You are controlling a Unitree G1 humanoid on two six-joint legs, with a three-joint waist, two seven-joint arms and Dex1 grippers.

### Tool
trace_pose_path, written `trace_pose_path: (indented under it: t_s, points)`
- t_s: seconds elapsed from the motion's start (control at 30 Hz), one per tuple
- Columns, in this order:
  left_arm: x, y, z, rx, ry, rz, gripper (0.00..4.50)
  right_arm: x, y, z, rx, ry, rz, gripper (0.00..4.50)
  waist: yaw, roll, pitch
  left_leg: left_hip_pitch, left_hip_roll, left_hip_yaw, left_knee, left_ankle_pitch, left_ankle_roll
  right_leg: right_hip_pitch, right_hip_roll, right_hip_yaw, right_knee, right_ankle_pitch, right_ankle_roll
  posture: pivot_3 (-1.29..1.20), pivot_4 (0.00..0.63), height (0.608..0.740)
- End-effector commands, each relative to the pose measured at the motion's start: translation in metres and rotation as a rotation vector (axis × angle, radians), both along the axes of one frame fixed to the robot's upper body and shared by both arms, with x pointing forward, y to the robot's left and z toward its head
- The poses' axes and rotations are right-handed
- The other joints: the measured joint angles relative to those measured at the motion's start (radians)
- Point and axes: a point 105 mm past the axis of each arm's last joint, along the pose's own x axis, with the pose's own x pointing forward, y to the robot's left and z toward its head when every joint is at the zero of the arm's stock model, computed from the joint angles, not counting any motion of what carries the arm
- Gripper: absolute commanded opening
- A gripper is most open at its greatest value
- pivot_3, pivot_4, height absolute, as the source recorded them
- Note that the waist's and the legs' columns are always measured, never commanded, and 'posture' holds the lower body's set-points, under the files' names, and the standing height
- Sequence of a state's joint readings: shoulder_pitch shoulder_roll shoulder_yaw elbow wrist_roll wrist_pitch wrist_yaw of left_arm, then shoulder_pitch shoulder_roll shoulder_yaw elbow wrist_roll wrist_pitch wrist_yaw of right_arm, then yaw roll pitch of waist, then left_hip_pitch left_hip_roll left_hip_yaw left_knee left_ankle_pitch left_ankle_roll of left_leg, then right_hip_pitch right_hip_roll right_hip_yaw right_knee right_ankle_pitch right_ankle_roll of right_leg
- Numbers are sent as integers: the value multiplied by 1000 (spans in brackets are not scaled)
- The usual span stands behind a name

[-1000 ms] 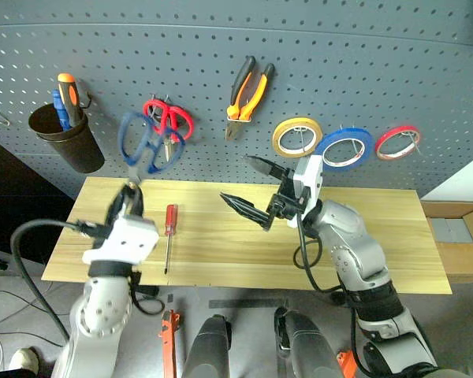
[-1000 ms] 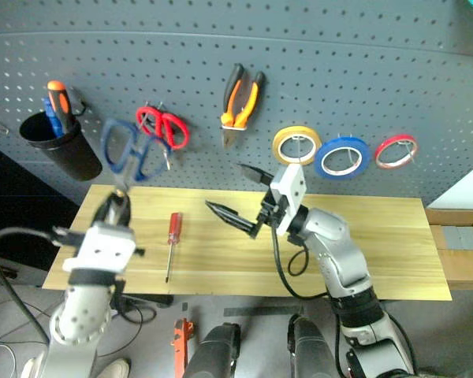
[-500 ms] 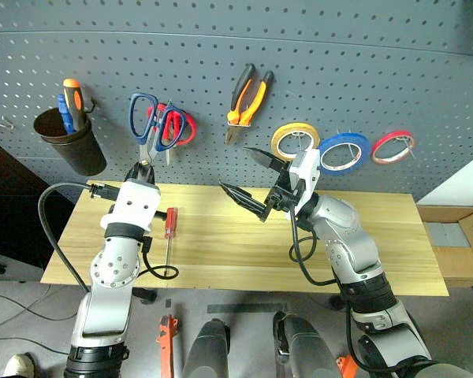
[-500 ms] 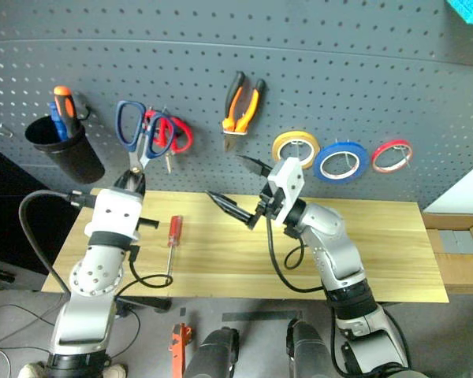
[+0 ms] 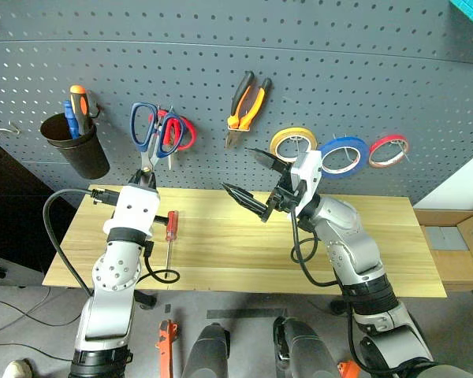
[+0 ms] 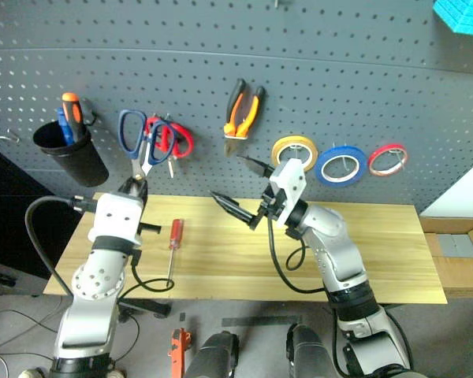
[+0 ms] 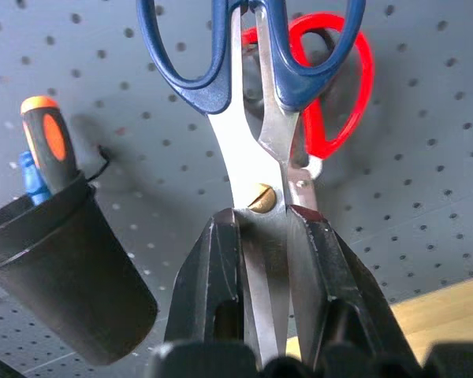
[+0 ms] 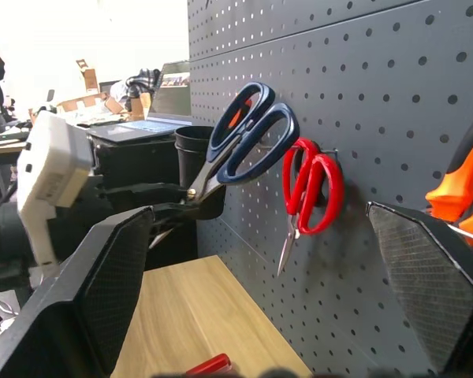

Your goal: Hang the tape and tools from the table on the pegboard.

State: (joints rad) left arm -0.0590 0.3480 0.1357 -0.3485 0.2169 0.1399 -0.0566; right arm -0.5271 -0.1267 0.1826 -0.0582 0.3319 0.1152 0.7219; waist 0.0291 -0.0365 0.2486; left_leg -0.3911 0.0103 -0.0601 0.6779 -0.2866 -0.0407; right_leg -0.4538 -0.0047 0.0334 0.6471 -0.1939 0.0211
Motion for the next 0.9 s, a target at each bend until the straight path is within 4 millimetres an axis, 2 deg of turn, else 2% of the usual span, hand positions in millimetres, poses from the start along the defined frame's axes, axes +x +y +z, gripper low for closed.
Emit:
trace_pose_path:
  t_s: [0.03, 0.1, 0.53, 0.9]
  points:
    - [-11, -2, 28, 18, -125, 1, 448, -11, 1, 14, 24, -70, 15, 4500, 0, 0, 0, 0, 0, 0, 0, 0, 0, 0, 0, 0, 0, 0, 0, 145, 168, 740]
    - [-13, -3, 29, 15, -135, -1, 448, -11, 2, 13, 24, -69, 17, 4500, 0, 0, 0, 0, 0, 0, 0, 0, 0, 0, 1, 0, 0, 1, -1, 144, 166, 740]
    - [4, -5, -2, -79, 26, -29, 448, -10, 1, 14, 21, -74, 2, 4500, -3, -2, -8, 9, 0, 4, 0, 1, 0, 6, 5, 2, 1, 2, -3, 129, 160, 740]
    - [22, -12, -7, -107, 108, -75, 448, -9, 1, 14, 19, -75, -14, 4500, -4, -2, -9, 11, 0, 4, 0, 2, 1, 8, 5, 2, 1, 2, -3, 121, 173, 740]
